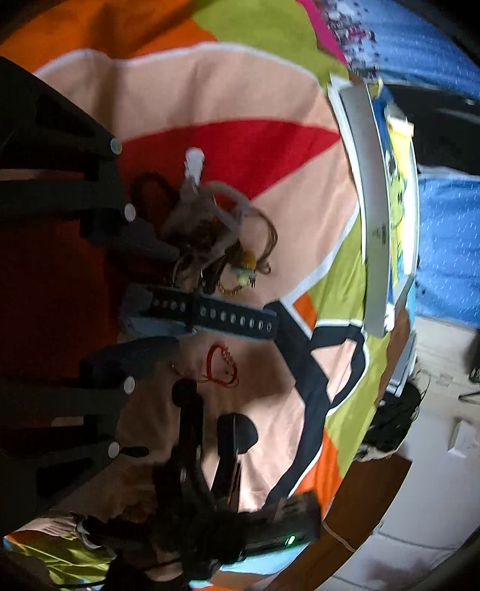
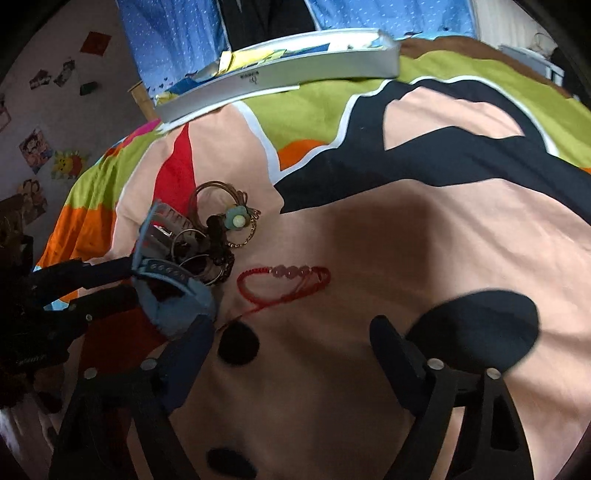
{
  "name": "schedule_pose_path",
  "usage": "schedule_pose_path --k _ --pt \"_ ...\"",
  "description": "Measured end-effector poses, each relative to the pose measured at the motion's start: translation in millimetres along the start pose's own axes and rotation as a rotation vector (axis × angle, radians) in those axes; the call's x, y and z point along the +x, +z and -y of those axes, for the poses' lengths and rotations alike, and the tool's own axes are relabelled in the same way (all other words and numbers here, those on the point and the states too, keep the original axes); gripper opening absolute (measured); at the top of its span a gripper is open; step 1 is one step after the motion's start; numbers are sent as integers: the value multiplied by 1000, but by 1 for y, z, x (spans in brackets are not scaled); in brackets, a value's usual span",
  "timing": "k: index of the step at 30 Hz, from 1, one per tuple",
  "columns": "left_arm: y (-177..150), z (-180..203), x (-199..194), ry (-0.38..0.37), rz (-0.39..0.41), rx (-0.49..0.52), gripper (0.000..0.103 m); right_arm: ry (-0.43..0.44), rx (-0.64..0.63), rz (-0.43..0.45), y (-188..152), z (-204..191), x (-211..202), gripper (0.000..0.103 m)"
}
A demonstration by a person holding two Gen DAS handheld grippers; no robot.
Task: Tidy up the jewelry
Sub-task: 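Grasp the red beaded bracelet with the right tool while the left tool grasps the blue watch band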
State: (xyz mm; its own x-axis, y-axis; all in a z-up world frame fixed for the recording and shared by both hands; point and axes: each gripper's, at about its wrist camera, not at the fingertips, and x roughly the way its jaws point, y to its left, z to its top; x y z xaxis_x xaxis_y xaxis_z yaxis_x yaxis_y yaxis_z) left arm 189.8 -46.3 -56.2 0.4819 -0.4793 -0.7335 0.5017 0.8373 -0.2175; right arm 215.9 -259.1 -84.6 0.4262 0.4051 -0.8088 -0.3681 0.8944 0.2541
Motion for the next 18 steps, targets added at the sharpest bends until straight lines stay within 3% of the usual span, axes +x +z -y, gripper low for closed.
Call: schedule_pose_path --k 6,10,18 --pt "6 1 21 -8 -65 21 17 29 -49 -28 14 3 26 69" --pt "8 -4 21 -4 -70 -24 16 40 -51 -18 17 3 33 60" --pt "5 0 5 30 -69 -82 16 52 -49 29 13 -14 29 17"
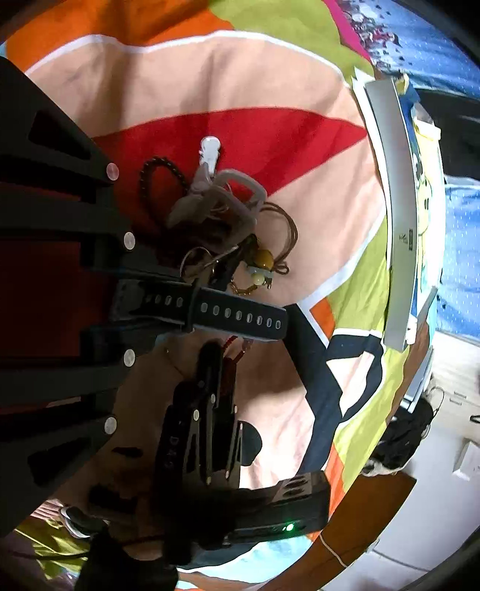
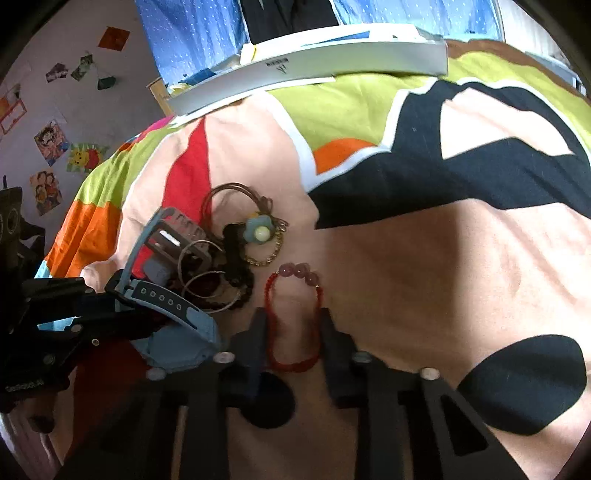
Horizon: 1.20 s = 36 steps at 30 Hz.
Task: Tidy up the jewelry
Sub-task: 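Grasp the red beaded bracelet with the right tool while the left tool grasps the blue watch band, then carry the red bracelet with the right tool while the left tool carries the watch band to the tray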
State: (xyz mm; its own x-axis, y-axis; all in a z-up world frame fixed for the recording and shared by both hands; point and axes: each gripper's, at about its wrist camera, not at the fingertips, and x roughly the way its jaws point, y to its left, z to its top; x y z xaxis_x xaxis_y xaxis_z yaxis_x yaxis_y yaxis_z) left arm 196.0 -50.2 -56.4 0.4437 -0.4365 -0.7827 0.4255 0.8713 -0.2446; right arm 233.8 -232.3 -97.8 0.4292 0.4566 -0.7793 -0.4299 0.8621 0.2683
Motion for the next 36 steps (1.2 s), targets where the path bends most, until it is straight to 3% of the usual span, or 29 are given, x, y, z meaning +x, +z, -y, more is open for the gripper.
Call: schedule_pose_path --k 3,10,14,20,28,32,36 --pt "-1 7 -13 25 17 10 16 -13 -1 31 2 -9 -7 9" --pt "15 10 -53 26 83 14 15 -5 -32 119 27 -30 -39 7" --pt "43 -2 -71 21 112 -17 15 -2 -53 158 56 -38 -54 7" --pt "103 -40 -89 63 189 -114 15 6 -48 212 127 -33 -64 7" --pt "178 -101 -94 123 314 -255 15 17 -18 267 211 -19 -41 7" --pt "211 -129 -80 151 346 -317 15 22 3 262 233 -12 -15 7" --pt "233 -151 -57 191 330 -369 15 18 21 258 245 -3 13 7"
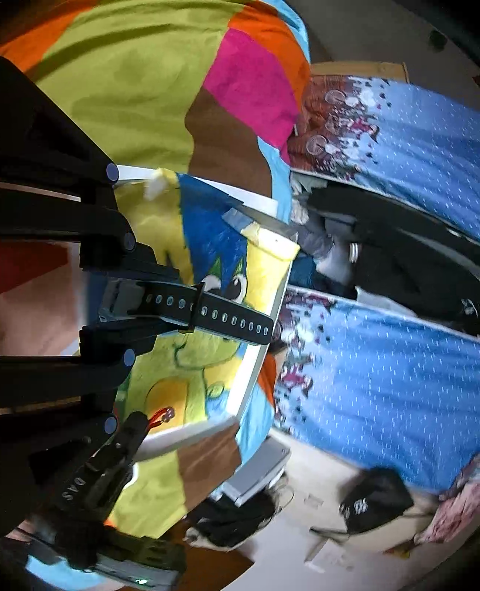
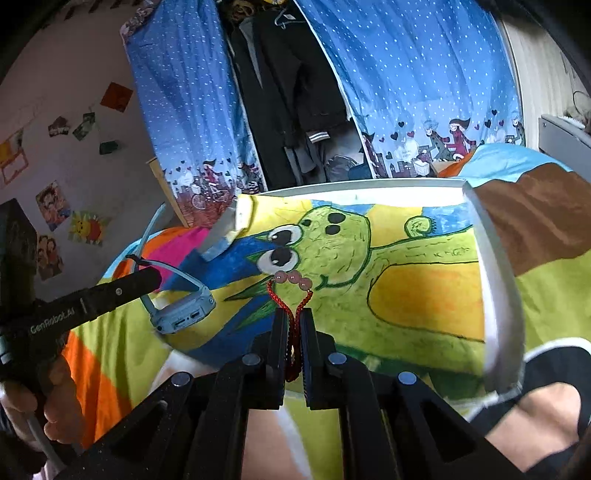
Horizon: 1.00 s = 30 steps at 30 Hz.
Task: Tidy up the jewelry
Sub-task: 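Carry the red bracelet with the right tool while the left tool carries the watch band to the tray, then open the right tool over the tray while the left tool releases the watch band there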
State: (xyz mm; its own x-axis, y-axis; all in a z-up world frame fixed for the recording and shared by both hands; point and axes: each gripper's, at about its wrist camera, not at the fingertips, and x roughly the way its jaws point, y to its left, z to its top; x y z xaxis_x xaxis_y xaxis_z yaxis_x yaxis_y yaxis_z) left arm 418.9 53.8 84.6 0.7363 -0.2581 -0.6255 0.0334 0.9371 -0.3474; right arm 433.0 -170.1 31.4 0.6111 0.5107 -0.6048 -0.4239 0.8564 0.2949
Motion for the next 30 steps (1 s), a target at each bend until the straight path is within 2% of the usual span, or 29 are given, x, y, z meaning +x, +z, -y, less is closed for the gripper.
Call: schedule_pose_path --k 6,11,13,14,17,18,21,23,25,26,28,30 --pt "-6 -18 42 51 -96 -56 16 14 43 -43 -5 17 38 8" --pt "-9 -23 43 52 -78 -28 16 5 12 -59 -14 14 51 10" --pt "-11 -20 42 78 -68 2 17 -6 4 -64 -16 14 53 15" --pt "-11 -18 44 84 -73 11 17 -8 1 -64 -16 14 53 23" --pt "-14 -18 46 125 -99 27 37 -29 -15 -46 -18 13 48 47" --pt "-15 -20 44 136 -90 20 46 -36 -23 -35 -18 12 44 51" --pt "-20 -26 39 143 -94 -8 58 -61 -42 -21 -19 11 31 54" --pt "-24 -26 31 137 -88 -8 61 -83 -59 -8 -19 9 20 64" --pt "-28 -21 19 135 -48 12 79 -104 -80 21 -21 6 5 74" --pt "-28 -18 13 137 -29 17 83 -114 -91 35 -21 3 -3 78" --pt "-29 -12 -1 137 17 22 88 -133 -106 57 -21 -2 -16 81" --pt "-30 -6 -12 139 29 19 89 -146 -112 71 -21 -8 -30 85"
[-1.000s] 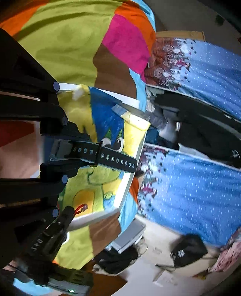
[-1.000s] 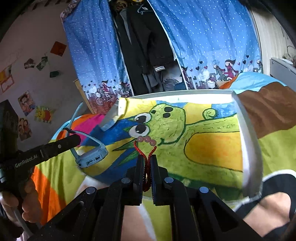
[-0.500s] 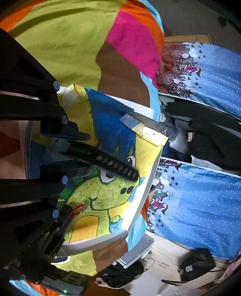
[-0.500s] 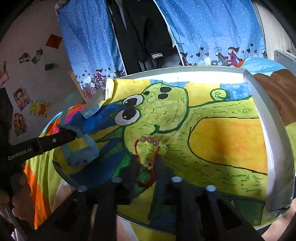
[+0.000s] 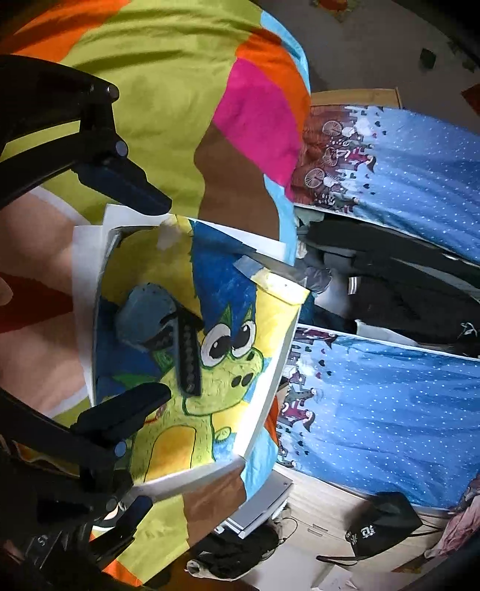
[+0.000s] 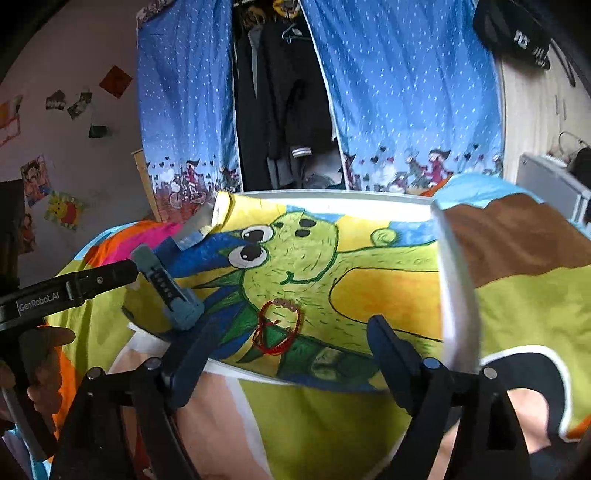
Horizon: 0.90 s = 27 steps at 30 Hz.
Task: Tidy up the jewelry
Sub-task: 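Open the right tool over the tray while the left tool releases the watch band there, then move both tools back from the tray to the jewelry pile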
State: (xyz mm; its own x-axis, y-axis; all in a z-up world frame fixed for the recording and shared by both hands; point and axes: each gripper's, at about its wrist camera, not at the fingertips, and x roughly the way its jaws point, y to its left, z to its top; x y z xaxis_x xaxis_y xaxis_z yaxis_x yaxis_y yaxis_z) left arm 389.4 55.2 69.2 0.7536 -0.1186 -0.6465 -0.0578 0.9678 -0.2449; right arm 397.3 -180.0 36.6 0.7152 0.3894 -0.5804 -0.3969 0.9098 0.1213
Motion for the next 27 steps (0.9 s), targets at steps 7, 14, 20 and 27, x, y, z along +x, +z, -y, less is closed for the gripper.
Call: schedule_pose_path --k 7,14,20,27 --pt "-11 13 -59 -23 97 47 89 2 12 92 -2 -15 -58 99" --pt "-46 15 -122 7 194 92 90 0 -4 156 -22 -36 -114 103" --pt "-88 10 -160 -7 217 109 90 -2 -48 190 -51 -58 -160 103" --pt "-135 -2 -190 -21 199 135 90 -17 -79 231 -103 -77 -199 103"
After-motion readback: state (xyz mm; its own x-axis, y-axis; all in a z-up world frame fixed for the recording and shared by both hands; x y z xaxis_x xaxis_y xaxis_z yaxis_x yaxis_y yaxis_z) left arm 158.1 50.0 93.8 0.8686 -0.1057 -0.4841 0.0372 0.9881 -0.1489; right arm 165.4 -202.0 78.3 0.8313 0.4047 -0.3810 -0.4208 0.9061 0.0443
